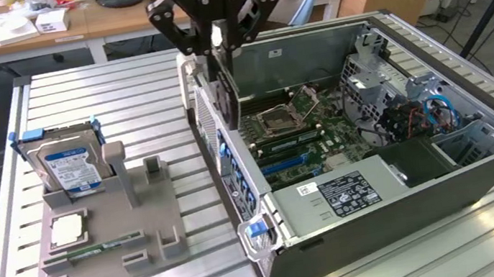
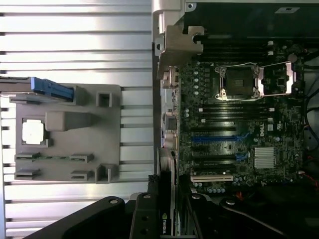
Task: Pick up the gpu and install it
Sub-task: 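Pick up the gpu and move the gpu toward the slot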
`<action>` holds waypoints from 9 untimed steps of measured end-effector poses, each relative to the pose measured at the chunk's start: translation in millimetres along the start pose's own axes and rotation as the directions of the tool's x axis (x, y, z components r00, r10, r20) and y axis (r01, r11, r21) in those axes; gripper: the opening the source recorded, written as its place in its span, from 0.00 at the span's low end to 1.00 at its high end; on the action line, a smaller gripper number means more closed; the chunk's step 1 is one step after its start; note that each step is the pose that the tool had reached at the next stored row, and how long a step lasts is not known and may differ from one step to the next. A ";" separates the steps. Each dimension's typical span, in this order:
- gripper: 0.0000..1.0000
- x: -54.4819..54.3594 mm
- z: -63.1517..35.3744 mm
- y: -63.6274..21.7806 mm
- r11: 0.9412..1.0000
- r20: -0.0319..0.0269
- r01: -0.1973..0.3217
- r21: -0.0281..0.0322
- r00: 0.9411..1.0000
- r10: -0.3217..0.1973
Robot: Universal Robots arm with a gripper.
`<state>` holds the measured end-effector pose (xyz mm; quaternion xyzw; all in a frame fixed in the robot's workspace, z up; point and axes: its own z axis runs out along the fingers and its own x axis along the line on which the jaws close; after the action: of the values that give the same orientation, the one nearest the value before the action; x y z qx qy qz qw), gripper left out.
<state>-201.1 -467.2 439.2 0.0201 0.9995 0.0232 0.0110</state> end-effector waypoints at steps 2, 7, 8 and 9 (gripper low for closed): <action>0.26 -9.0 0.2 0.4 1.000 0.000 0.000 0.000 1.000 0.000; 0.26 -31.5 0.7 1.3 1.000 -0.002 0.000 0.000 1.000 0.000; 0.26 -36.5 0.8 1.4 1.000 -0.002 0.000 -0.001 1.000 0.000; 0.26 -40.9 0.9 1.6 1.000 -0.002 0.000 -0.001 1.000 0.000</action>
<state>-160.1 -467.2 439.1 0.0202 0.9995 0.0235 0.0100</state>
